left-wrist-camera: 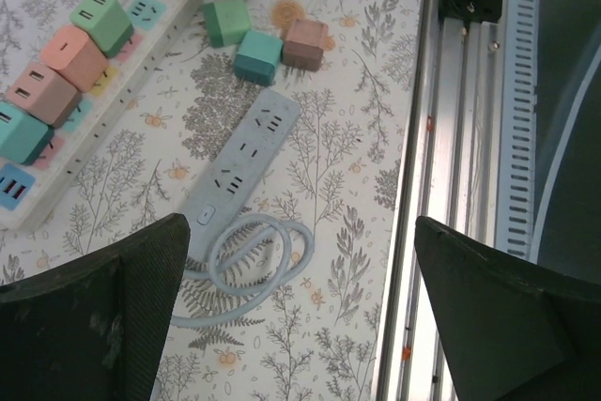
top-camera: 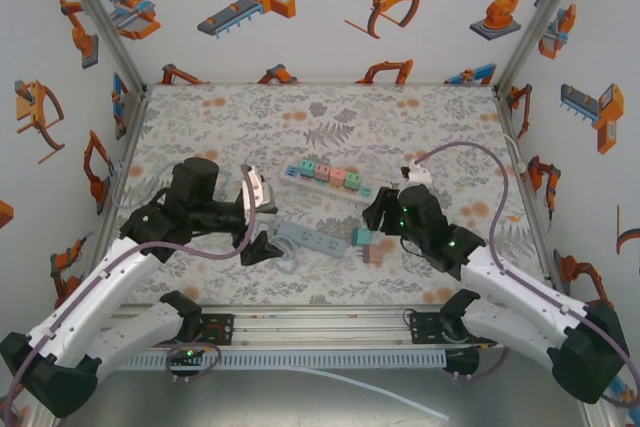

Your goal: Pull the plug off the socket

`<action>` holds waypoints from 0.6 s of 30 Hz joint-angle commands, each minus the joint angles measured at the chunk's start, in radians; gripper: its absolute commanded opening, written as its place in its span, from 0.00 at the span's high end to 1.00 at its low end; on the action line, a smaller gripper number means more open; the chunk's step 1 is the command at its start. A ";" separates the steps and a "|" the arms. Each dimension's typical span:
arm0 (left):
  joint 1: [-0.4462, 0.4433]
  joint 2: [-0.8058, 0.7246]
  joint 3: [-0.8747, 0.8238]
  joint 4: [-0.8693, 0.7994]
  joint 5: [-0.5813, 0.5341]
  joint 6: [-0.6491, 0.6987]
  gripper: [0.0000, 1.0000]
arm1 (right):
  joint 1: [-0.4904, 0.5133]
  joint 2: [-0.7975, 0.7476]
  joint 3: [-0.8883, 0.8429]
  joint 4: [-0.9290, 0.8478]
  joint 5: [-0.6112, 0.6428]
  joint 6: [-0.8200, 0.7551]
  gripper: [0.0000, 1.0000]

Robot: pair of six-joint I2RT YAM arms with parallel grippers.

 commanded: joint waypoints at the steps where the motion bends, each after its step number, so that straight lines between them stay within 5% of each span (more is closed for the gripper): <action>1: -0.005 -0.031 -0.042 0.134 -0.043 -0.109 0.03 | 0.005 -0.036 0.028 0.107 0.075 -0.302 0.44; 8: -0.004 -0.008 -0.074 0.304 -0.349 -0.334 0.03 | 0.005 0.036 0.010 0.358 -0.031 -0.786 0.43; 15: 0.004 0.082 -0.073 0.345 -0.637 -0.459 0.03 | -0.012 0.295 0.214 0.135 -0.198 -1.080 0.40; 18: 0.060 0.144 -0.061 0.398 -0.620 -0.574 0.03 | -0.039 0.433 0.329 -0.007 -0.281 -1.094 0.39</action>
